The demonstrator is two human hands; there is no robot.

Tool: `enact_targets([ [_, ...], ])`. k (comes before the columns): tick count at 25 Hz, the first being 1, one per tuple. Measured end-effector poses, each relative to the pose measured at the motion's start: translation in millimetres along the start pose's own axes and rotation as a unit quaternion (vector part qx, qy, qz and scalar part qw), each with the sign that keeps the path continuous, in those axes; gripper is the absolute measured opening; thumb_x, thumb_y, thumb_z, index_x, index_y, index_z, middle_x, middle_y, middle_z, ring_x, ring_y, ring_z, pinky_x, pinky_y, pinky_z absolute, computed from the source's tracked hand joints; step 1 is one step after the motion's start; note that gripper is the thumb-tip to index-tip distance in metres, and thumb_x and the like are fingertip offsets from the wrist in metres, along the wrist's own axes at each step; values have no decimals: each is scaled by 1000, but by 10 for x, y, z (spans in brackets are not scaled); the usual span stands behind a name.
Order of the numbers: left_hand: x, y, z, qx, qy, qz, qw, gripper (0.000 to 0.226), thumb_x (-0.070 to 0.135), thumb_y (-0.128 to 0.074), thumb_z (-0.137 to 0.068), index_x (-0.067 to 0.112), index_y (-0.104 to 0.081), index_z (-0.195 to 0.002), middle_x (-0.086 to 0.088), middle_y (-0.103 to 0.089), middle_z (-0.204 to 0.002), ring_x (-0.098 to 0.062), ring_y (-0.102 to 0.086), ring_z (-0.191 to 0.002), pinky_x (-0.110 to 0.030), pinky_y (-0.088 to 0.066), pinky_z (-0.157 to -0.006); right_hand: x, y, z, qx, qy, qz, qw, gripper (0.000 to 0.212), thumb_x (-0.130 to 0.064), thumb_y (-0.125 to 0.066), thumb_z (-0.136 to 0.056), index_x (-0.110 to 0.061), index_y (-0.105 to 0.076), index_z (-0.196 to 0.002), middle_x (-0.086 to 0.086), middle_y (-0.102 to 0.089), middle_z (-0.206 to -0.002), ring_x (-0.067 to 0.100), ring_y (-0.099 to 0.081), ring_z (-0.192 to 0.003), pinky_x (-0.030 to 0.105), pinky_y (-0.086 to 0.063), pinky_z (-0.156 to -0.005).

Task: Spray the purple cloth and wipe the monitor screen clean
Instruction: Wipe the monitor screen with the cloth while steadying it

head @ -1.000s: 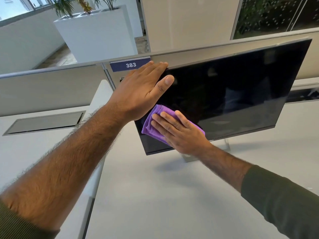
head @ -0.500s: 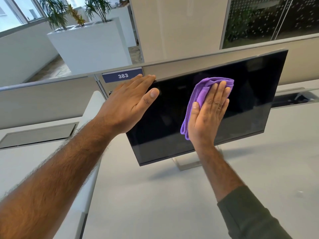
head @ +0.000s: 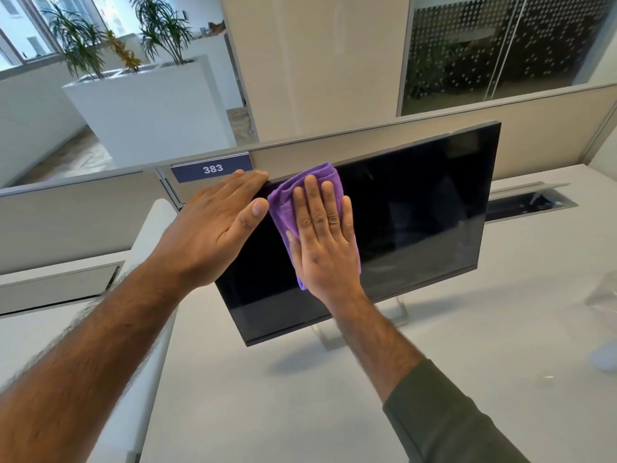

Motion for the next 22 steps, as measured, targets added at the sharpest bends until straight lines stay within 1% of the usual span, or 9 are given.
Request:
enact_targets([
  [3, -12, -3, 12, 2, 4, 2, 1000, 82, 72, 2, -94, 32, -23, -161, 12, -24, -167, -6, -14, -156, -44, -16, -126, 514, 94, -8, 14, -61, 16, 998, 60, -32, -43, -108, -6, -22, -157, 14, -19, -165, 33, -17, -154, 53, -15, -126],
  [8, -20, 11, 15, 12, -15, 14, 1000, 78, 70, -2, -97, 32, -26, -160, 13, -26, -166, -2, -14, -155, -42, -17, -126, 1322, 219, -3, 32, -168, -6, 985, 59, -31, -36, -109, 1, -21, -157, 20, -20, -166, 36, -14, -155, 53, -15, -127],
  [10, -25, 7, 15, 8, -15, 13, 1000, 76, 70, -3, -98, 33, -26, -160, 13, -26, -166, -3, -13, -155, -46, -18, -126, 1680, 280, 14, 53, -218, -8, 974, 59, -31, -34, -110, 1, -20, -157, 19, -19, -166, 35, -13, -156, 53, -16, -126],
  [12, -23, 8, 15, 3, -8, 3, 1000, 75, 70, -3, -98, 34, -24, -160, 14, -24, -167, -2, -11, -155, -47, -18, -126, 1962, 328, 58, 79, -284, -33, 955, 59, -30, -34, -110, -1, -18, -158, 19, -16, -167, 34, -11, -156, 55, -19, -124],
  [14, 52, -17, -34, -4, -2, -15, 1000, 77, 70, -1, -97, 33, -21, -161, 13, -21, -168, -2, -8, -156, -43, -14, -127, 2002, 331, 81, 85, -312, -51, 945, 60, -31, -34, -110, -1, -16, -158, 18, -15, -168, 33, -10, -156, 55, -19, -124],
  [15, 135, -45, -87, -10, -7, -25, 1000, 78, 71, 0, -96, 32, -19, -162, 12, -19, -168, -1, -6, -156, -40, -13, -127, 1931, 319, 78, 78, -305, -49, 948, 61, -32, -34, -109, 0, -17, -158, 19, -15, -167, 33, -10, -156, 54, -19, -124],
  [17, 383, -137, -260, -23, -27, -32, 999, 80, 72, 1, -96, 31, -15, -162, 12, -15, -169, -1, -4, -156, -34, -10, -127, 1663, 295, 61, 63, -256, -49, 963, 63, -33, -36, -109, 2, -19, -157, 21, -17, -166, 35, -11, -156, 54, -19, -125],
  [20, 830, -329, -626, -41, -56, -20, 997, 85, 75, 4, -92, 31, -12, -162, 12, -12, -169, -1, -4, -155, -31, -9, -127, 1181, 192, 75, 17, -128, -45, 991, 64, -34, -45, -107, -1, -20, -156, 18, -17, -165, 35, -14, -155, 53, -18, -126],
  [22, 1041, -432, -809, -41, -69, -17, 997, 88, 75, 5, -92, 28, -15, -162, 9, -15, -169, -4, -7, -156, -33, -12, -127, 1064, 137, 87, -5, -57, -30, 998, 64, -36, -50, -106, -6, -23, -155, 15, -20, -165, 32, -16, -155, 53, -18, -126],
])
Point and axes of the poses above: each hand's wrist, its own z-axis away from the middle knuckle, its own y-axis out of the back of the hand, x = y × z, the point moved 7 cm from there along -z, towards the middle knuckle
